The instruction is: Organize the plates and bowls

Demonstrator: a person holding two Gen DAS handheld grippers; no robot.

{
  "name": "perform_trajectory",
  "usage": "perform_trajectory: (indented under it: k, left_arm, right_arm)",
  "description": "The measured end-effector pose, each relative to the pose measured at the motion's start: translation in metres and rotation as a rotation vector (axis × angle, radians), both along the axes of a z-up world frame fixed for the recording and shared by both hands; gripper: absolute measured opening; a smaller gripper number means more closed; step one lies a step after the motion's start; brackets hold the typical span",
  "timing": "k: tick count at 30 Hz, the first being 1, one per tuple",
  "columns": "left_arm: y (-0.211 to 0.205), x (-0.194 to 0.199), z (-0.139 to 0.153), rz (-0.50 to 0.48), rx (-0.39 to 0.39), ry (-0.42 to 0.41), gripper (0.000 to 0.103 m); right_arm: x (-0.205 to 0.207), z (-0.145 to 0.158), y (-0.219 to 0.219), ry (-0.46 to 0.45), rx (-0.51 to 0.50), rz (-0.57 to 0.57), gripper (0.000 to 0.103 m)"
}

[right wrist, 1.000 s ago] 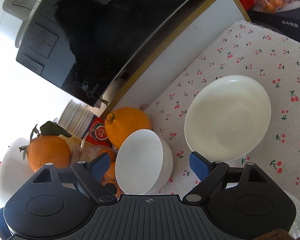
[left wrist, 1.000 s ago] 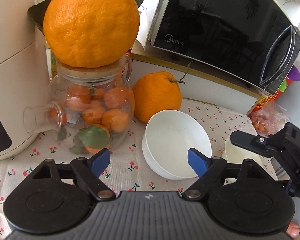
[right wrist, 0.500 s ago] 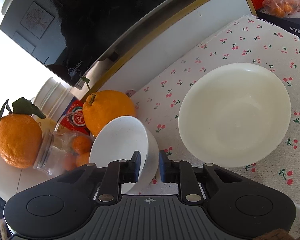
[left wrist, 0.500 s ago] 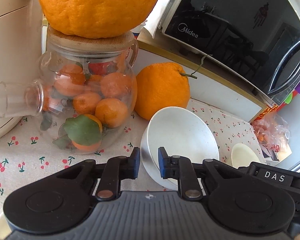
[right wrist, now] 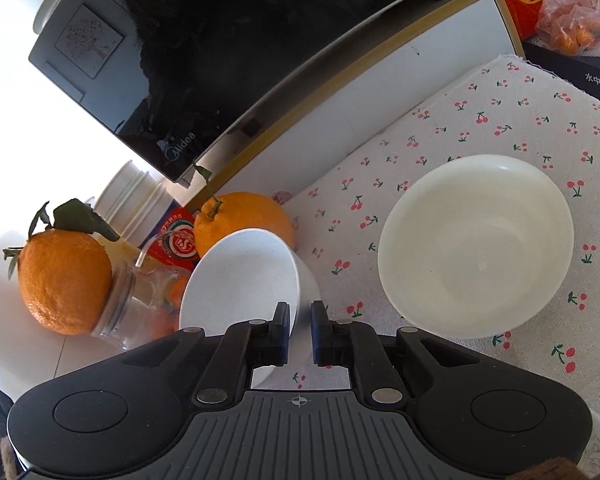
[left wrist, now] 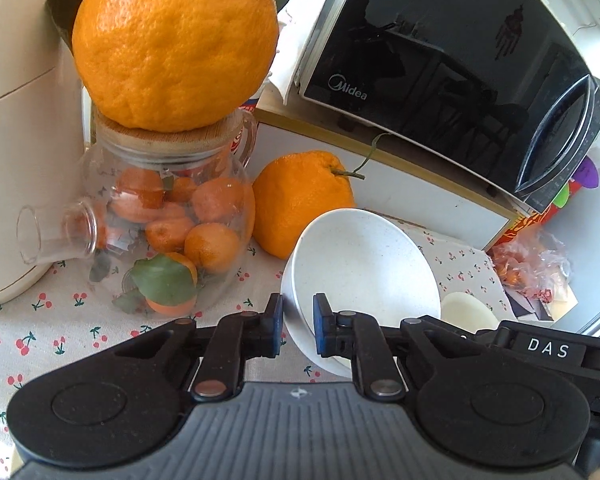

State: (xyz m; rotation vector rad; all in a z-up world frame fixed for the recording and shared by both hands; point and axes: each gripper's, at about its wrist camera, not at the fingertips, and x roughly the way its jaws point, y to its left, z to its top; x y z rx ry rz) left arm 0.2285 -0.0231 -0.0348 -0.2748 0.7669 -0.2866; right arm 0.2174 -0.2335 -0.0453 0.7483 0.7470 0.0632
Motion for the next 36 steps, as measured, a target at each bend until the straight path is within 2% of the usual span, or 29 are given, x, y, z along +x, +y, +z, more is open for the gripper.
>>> perform_trajectory:
  k: [9,18,26,36]
  left_arm:
    - [0.010,-0.030,0.028,-0.024,0.004,-0.017,0.014]
    - [0.025,-0.062,0.047,-0.043,0.019,-0.008,0.014]
    - [0.038,-0.081,0.051,-0.081,0.030,0.039,0.014]
    - [0.056,-0.108,0.043,-0.146,0.027,0.140,0.014]
  right_arm:
    - [-0.025,0.030,0.003,-0.035,-0.009,0.032,0.011]
    - [-0.056,0.045,0.007,-0.009,0.041,0.080,0.011]
    - [-0.083,0.051,0.014,0.001,0.044,0.133,0.011]
    - [-0.116,0.043,0.024,0.099,0.057,0.238,0.012]
